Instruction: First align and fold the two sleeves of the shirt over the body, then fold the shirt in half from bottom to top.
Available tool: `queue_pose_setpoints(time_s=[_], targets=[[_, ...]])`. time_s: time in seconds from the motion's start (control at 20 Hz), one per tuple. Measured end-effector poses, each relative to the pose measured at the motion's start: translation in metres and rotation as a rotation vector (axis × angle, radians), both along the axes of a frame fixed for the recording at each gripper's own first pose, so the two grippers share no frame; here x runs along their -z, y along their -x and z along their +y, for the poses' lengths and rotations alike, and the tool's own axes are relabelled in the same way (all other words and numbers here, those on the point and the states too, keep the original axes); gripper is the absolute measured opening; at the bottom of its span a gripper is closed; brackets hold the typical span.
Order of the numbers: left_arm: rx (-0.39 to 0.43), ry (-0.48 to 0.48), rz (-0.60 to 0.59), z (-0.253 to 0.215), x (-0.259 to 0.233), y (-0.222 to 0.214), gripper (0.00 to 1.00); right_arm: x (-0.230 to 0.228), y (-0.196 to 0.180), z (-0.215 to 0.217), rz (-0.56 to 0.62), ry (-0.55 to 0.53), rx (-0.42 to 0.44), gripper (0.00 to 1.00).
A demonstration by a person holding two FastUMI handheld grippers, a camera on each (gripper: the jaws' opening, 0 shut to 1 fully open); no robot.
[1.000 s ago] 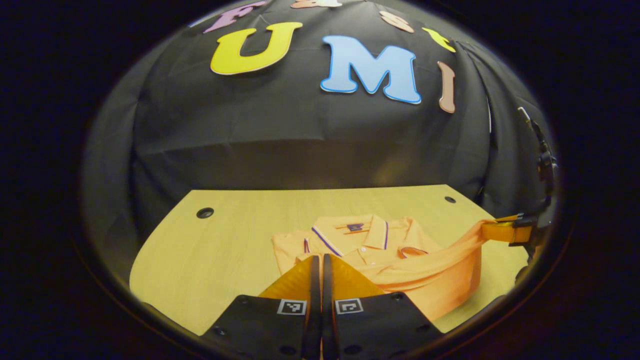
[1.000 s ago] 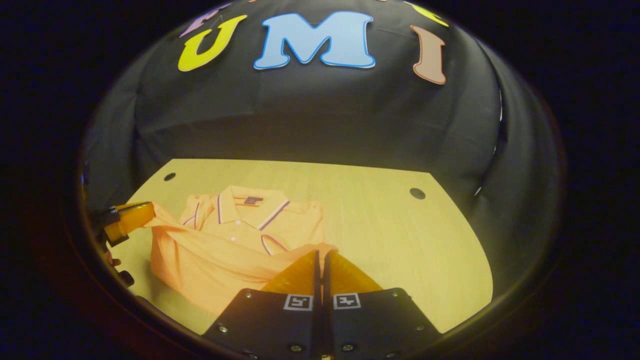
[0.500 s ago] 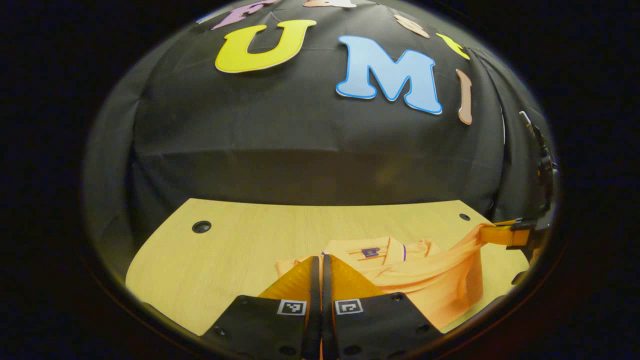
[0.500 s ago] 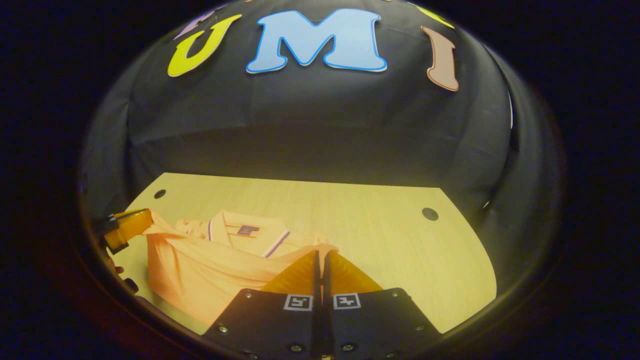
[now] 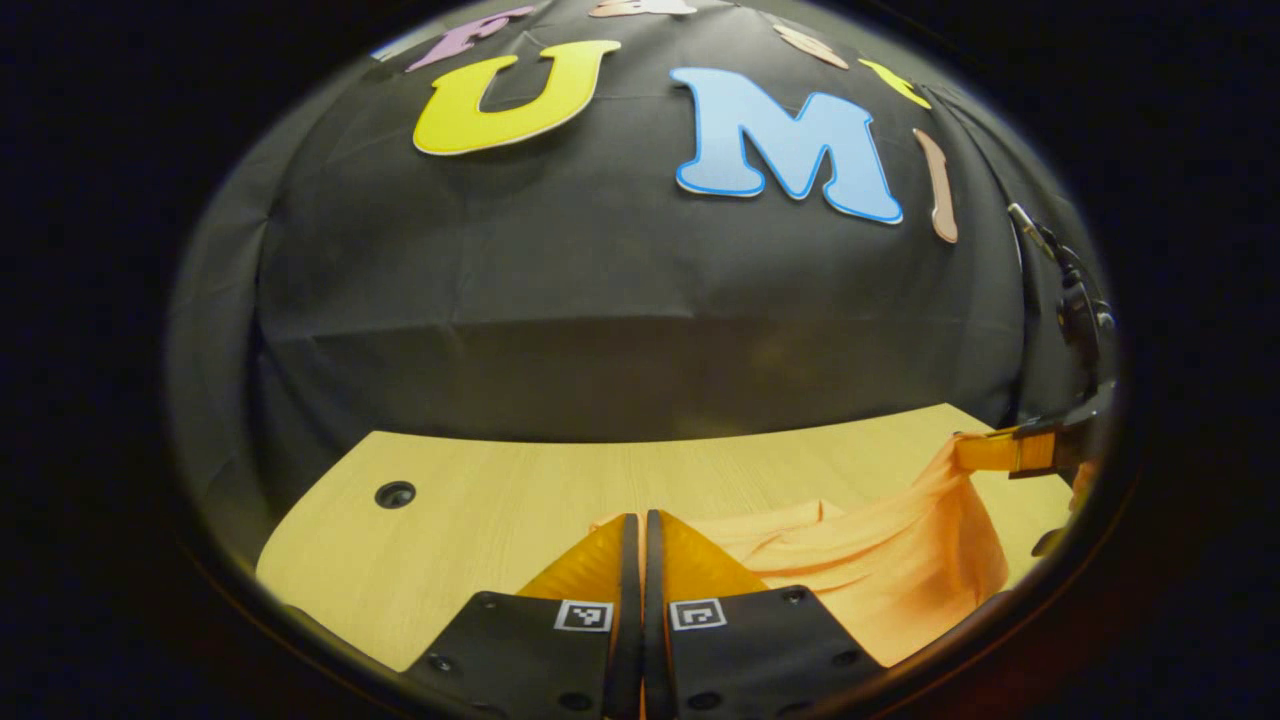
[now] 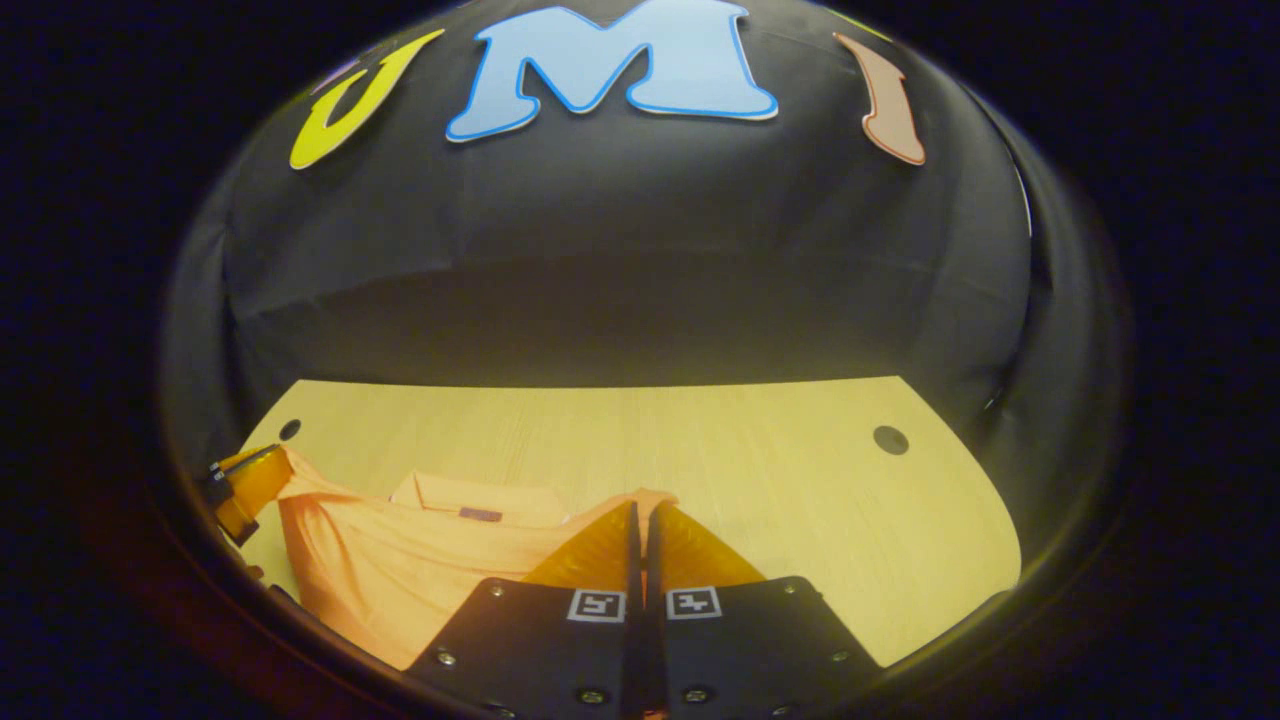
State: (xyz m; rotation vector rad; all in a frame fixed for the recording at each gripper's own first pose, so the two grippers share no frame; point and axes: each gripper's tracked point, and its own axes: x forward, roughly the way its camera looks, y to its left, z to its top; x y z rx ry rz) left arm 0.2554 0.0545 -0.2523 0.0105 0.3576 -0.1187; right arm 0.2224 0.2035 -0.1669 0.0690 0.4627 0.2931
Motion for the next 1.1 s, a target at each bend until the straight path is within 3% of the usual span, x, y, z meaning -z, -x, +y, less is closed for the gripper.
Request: queue_pose_setpoints(time_s=[0.4,0.8,1.0,1.1], targets=[[-0.006,-0.026,0.005,-0.002,0.022,-0.02,0.07,0.027,-0.02,0.008,0.031,0.032,0.004,0.0],[-0.006,-0.042,0.056,0.001,0.039,-0.017,0.15,0.046,-0.018,0.012,0.076,0.056,-0.021,0.06],[0.003,-0.052,0.076,0.0,0.037,-0.012,0.17,0.04,-0.01,0.009,0.074,0.068,-0.026,0.22],[0.008,-0.038,0.081,-0.003,0.031,-0.006,0.18,0.036,-0.006,0.004,0.061,0.09,-0.034,0.41]])
